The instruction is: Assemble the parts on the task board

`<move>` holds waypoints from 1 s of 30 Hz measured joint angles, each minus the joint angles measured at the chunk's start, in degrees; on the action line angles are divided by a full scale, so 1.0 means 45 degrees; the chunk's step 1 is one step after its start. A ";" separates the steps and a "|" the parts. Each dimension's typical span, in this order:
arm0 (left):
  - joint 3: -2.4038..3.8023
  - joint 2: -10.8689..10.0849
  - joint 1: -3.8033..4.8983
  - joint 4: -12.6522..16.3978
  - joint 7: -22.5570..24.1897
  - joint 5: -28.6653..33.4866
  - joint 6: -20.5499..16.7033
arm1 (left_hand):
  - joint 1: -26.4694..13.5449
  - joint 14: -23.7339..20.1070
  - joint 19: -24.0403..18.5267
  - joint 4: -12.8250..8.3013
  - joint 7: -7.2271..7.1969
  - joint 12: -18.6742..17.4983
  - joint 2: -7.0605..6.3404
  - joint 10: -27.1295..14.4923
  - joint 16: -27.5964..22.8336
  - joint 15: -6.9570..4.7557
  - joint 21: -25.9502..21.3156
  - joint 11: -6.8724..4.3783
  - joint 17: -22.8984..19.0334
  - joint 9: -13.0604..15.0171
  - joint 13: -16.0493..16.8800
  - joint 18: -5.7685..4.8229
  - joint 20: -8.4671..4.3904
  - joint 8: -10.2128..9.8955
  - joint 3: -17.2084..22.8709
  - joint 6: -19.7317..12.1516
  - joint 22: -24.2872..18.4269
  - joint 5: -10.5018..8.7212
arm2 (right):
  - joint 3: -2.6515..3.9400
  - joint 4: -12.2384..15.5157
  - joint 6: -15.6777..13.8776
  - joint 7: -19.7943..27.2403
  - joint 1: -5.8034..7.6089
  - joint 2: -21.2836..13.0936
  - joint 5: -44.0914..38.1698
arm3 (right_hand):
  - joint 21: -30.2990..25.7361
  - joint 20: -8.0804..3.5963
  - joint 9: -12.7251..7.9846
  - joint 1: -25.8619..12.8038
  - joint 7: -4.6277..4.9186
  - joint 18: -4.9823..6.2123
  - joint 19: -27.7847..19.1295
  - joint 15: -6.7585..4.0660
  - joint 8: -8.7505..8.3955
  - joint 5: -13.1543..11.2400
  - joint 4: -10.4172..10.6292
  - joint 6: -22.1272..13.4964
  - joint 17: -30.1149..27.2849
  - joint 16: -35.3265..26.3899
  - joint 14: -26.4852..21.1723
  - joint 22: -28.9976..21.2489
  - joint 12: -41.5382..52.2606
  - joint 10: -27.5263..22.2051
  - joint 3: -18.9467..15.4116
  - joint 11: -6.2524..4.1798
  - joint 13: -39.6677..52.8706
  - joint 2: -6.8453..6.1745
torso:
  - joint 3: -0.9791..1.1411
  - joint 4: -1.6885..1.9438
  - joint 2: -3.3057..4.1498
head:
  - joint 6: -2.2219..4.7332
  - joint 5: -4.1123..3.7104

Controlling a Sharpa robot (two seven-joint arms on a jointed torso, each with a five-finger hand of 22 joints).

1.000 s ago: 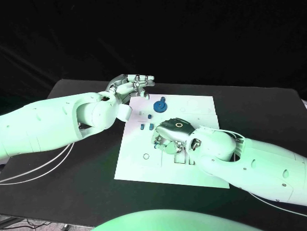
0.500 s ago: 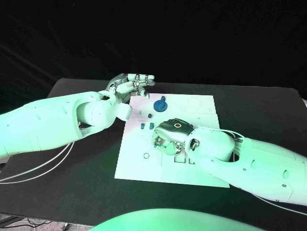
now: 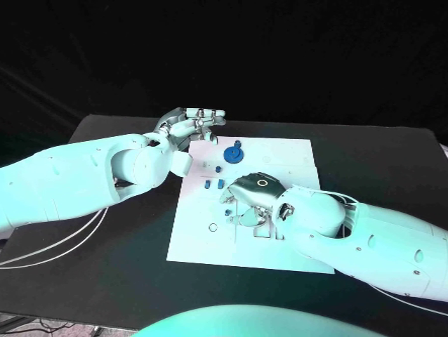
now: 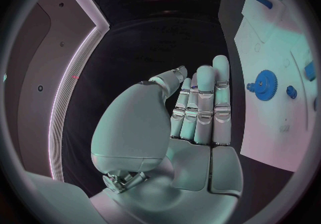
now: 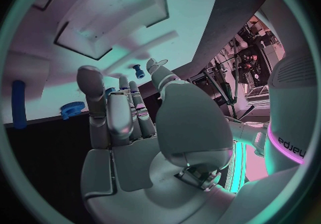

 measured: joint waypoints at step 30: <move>-0.0001 -0.0008 -0.0001 -0.0028 -0.0030 -0.0004 0.0054 | 0.0000 0.0000 0.0000 0.0000 -0.0001 0.0000 0.0000 -0.0046 0.0000 0.0001 0.0003 -0.0046 -0.0013 0.0000 0.0002 0.0000 0.0000 0.0000 0.0000 0.0001 -0.0012 0.0000 | 0.0412 0.1572 0.0274 -0.0089 0.1500 -0.4034 0.0710 | -0.0007 -0.0573 -0.0021 0.1002 -0.0609 0.0001 0.0210 -0.0577 0.0036 0.0862 0.0068 -0.0030 -0.0017 0.0123 0.0023 0.0010 0.1072 -0.0715 -0.2098 -0.0526 -0.0033 0.0529 | -0.0012 -0.0129 -0.0044 | 0.0453 -0.0253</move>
